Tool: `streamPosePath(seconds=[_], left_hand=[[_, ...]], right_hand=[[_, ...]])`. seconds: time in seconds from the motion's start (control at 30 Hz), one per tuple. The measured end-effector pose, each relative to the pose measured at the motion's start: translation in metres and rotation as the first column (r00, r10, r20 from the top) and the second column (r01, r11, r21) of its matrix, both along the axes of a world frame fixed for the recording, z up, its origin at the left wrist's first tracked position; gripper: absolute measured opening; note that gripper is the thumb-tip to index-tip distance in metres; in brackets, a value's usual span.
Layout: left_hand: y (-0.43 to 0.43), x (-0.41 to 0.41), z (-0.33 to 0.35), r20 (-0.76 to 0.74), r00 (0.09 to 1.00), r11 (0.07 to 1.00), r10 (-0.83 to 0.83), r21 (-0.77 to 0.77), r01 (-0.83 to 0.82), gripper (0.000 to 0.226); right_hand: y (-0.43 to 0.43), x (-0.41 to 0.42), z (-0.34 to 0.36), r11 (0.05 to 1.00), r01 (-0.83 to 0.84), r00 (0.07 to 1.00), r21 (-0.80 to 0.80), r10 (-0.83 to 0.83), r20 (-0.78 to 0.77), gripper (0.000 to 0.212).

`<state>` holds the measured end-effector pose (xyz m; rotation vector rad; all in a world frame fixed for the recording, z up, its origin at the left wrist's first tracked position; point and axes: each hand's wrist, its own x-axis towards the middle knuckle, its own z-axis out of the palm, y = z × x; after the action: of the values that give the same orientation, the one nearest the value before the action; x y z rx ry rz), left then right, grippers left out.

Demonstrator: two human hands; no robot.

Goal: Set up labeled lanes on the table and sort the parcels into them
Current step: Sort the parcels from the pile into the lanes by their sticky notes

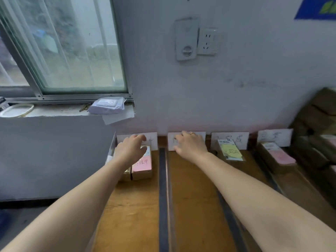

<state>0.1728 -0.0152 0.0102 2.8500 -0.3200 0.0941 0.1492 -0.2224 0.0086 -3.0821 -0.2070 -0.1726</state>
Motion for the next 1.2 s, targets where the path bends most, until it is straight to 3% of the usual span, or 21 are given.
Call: streamPosePath(seconds=[0.27,0.37,0.6,1.0,1.2], left_hand=[[-0.197,-0.077,0.024,0.079,0.949,0.950,-0.305,-0.041,0.309,0.028],[-0.281,-0.114,0.029,0.094,0.907,0.905,-0.410,-0.082,0.418,0.023],[-0.441,-0.200,0.043,0.165,0.760,0.764,-0.628,-0.053,0.643,0.023],[-0.631,-0.201,0.045,0.251,0.563,0.568,-0.787,-0.061,0.821,0.024],[-0.706,-0.204,0.040,0.137,0.512,0.496,-0.848,-0.133,0.858,0.036]], right_hand=[[-0.170,-0.121,0.032,0.986,0.166,0.981,-0.005,-0.165,0.099,0.038],[-0.243,-0.177,0.040,0.967,0.255,0.954,0.003,-0.252,0.161,0.037],[-0.381,-0.278,0.046,0.885,0.462,0.873,0.058,-0.466,0.144,0.036],[-0.550,-0.314,0.053,0.751,0.652,0.745,0.109,-0.661,0.095,0.038],[-0.624,-0.327,0.052,0.690,0.704,0.696,0.167,-0.718,0.034,0.038]])
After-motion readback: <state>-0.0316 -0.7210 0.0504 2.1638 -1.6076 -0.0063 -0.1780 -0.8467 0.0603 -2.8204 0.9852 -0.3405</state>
